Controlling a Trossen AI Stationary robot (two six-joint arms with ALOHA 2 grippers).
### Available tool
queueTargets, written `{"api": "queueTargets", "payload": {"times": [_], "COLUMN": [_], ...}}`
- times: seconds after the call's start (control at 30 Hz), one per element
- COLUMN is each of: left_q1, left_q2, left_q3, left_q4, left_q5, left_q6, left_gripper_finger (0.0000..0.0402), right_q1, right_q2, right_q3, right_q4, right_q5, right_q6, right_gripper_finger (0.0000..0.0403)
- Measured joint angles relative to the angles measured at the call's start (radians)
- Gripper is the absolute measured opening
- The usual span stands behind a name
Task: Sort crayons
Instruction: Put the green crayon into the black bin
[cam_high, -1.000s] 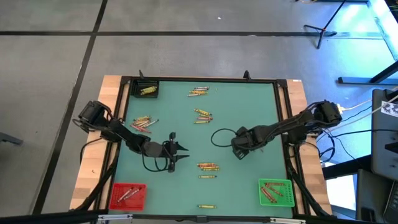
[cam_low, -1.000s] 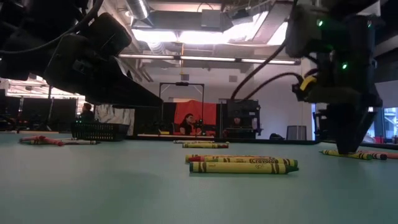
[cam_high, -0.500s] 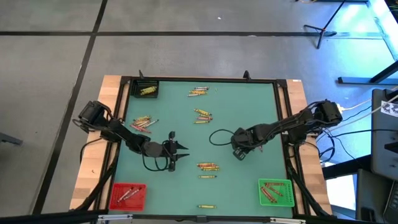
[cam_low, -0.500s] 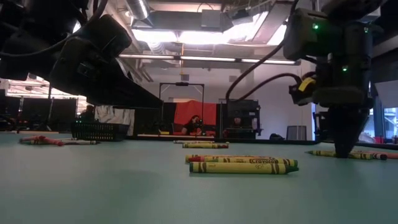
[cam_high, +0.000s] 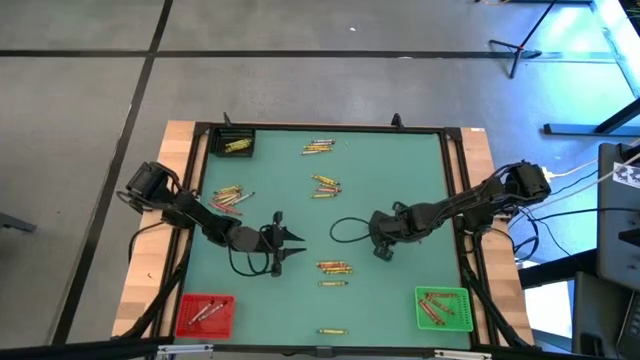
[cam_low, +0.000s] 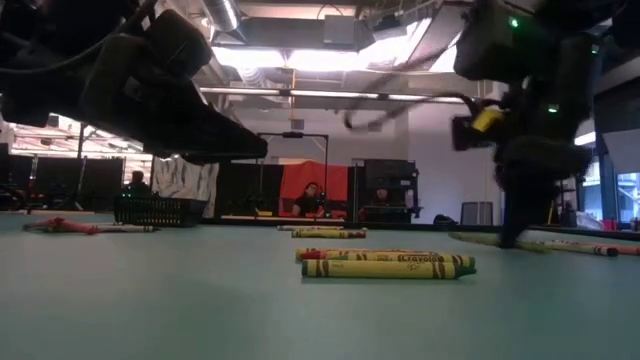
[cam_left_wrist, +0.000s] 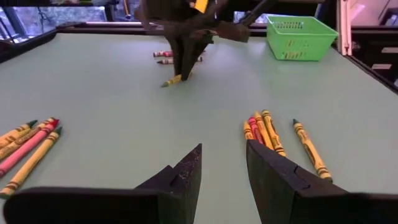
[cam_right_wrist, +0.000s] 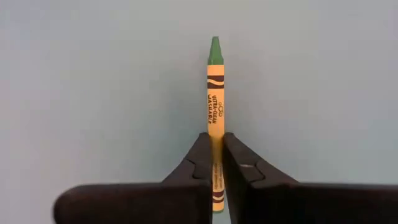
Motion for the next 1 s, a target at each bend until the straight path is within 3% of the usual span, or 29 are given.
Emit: {"api": "queueTargets", "payload": {"times": [0.17, 0.43, 0.77, 1.0], "left_q1": [0.027, 0.067, 0.072, 0.074], "left_q2": [0.000, 0.000, 0.000, 0.000], "left_q3": [0.001, 0.040, 0.105, 0.105], "left_q4": [0.001, -0.013, -0.028, -0.023], "left_q5": [0.033, 0.090, 0.087, 0.069], "left_q6": [-0.039, -0.086, -0.052, -0.052], "left_gripper_finger": [0.0113, 0.0154, 0.0157, 0.0157], "right_q1": [0.019, 0.019, 0.017, 0.017], "right_q2": [0.001, 0.015, 0.152, 0.204], "right_q3": [0.000, 0.001, 0.002, 0.003], "right_q4": [0.157, 0.527, 1.060, 1.166], "right_q5": [0.009, 0.024, 0.009, -0.008], "right_q6": [-0.088, -0.329, -0.587, -0.607], "right_gripper_finger": [0.0005, 0.0004, 0.0005, 0.0007]}}
